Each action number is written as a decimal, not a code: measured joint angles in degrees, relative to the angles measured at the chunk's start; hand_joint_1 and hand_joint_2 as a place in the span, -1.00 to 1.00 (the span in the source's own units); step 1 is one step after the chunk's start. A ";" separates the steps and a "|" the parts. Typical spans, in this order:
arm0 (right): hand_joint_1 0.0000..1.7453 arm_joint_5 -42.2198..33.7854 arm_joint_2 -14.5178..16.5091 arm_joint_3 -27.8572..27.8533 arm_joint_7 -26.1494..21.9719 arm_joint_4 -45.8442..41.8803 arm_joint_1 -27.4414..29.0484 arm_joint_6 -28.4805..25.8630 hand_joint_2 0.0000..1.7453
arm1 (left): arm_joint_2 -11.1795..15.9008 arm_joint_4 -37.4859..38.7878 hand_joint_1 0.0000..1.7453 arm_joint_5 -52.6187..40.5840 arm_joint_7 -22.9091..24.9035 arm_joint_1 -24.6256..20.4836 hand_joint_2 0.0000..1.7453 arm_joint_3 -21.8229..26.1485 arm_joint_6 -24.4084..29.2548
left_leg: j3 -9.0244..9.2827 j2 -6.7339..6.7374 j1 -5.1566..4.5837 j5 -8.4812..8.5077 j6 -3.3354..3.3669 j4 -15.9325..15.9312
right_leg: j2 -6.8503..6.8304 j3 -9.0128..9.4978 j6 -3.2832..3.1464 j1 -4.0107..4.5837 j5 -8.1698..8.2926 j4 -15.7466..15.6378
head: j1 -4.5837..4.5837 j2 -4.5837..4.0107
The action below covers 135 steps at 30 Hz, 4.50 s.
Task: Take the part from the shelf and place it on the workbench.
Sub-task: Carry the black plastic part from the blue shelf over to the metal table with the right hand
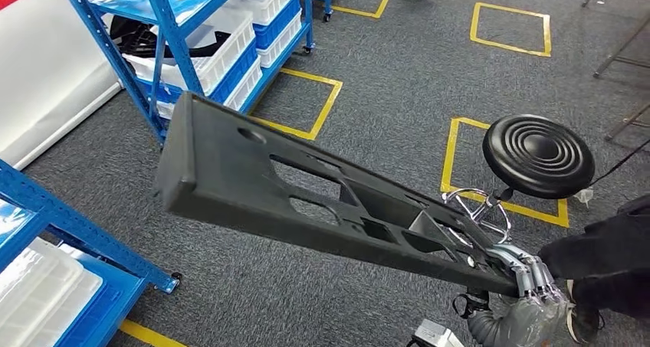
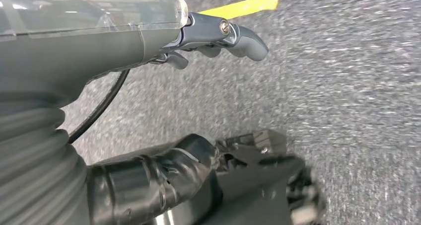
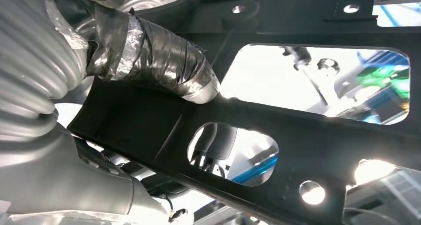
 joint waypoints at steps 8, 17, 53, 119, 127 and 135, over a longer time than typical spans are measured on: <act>1.00 -0.43 0.41 -1.59 -0.34 -0.57 0.46 0.00 1.00 | 0.11 0.00 -1.00 -0.01 -0.04 -0.04 1.00 0.03 0.13 | 1.11 4.88 -0.06 0.13 2.09 -1.97 | -5.50 -6.69 2.26 -0.20 -6.07 12.18 | 0.31 0.00; 1.00 -1.15 0.49 -2.74 -0.55 -1.06 0.59 0.00 1.00 | 0.11 0.00 -1.00 0.00 -0.04 -0.18 1.00 0.08 0.11 | 3.25 10.30 -0.48 -1.54 0.58 -2.20 | -9.67 -0.66 0.79 0.58 0.69 -0.49 | 0.30 0.00; 1.00 -3.34 2.55 -5.85 -2.23 -3.02 2.52 -0.13 1.00 | 0.17 0.00 -1.00 0.09 -0.21 -0.21 1.00 0.82 0.04 | 0.24 5.48 0.07 -7.23 -0.73 6.48 | -6.55 0.11 -1.08 -0.34 0.99 -1.52 | 0.09 0.00; 1.00 -3.97 2.91 -7.16 -1.77 -2.95 3.33 -0.22 1.00 | 0.60 0.00 -1.00 0.96 -2.55 0.19 1.00 1.61 -3.04 | -2.72 4.29 -0.11 -4.85 -0.11 9.51 | -2.39 0.24 -1.17 -0.05 0.61 -1.07 | 0.51 0.00; 1.00 -3.84 2.85 -7.16 -1.30 -2.98 3.63 -0.22 1.00 | 0.65 0.00 -1.00 1.00 -2.46 -0.18 1.00 1.67 -3.35 | 2.04 2.40 -0.15 0.50 1.88 -3.06 | 0.00 -0.86 1.15 -0.22 -0.03 0.12 | 0.66 0.00; 1.00 -3.79 2.64 -7.16 -1.19 -2.91 3.68 -0.21 1.00 | 0.56 0.00 -1.00 1.02 -3.14 0.14 1.00 1.68 -4.24 | 3.02 8.55 0.09 -0.05 1.69 -3.55 | -7.90 -4.05 2.91 -1.50 -1.28 6.37 | 0.96 0.00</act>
